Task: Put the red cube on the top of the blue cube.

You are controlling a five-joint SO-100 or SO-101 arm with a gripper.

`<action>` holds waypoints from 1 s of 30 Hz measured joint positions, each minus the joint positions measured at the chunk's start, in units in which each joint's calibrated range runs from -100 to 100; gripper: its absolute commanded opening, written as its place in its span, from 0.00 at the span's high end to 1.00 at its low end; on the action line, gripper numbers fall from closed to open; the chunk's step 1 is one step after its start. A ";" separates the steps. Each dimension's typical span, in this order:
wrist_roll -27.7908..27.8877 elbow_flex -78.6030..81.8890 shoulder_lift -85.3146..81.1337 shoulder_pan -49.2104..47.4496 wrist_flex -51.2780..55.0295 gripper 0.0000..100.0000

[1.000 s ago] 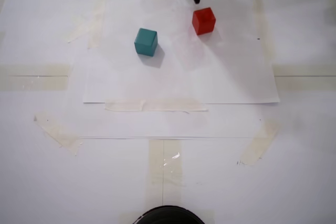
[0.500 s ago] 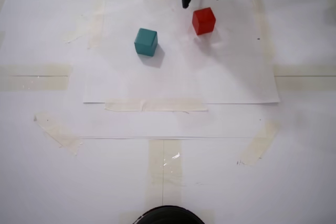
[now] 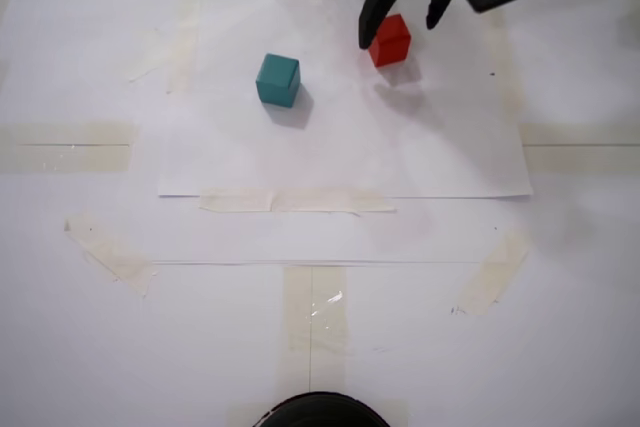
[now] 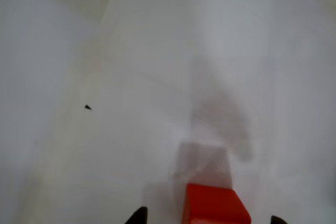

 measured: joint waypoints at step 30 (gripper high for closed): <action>0.20 8.77 1.39 1.46 -9.76 0.80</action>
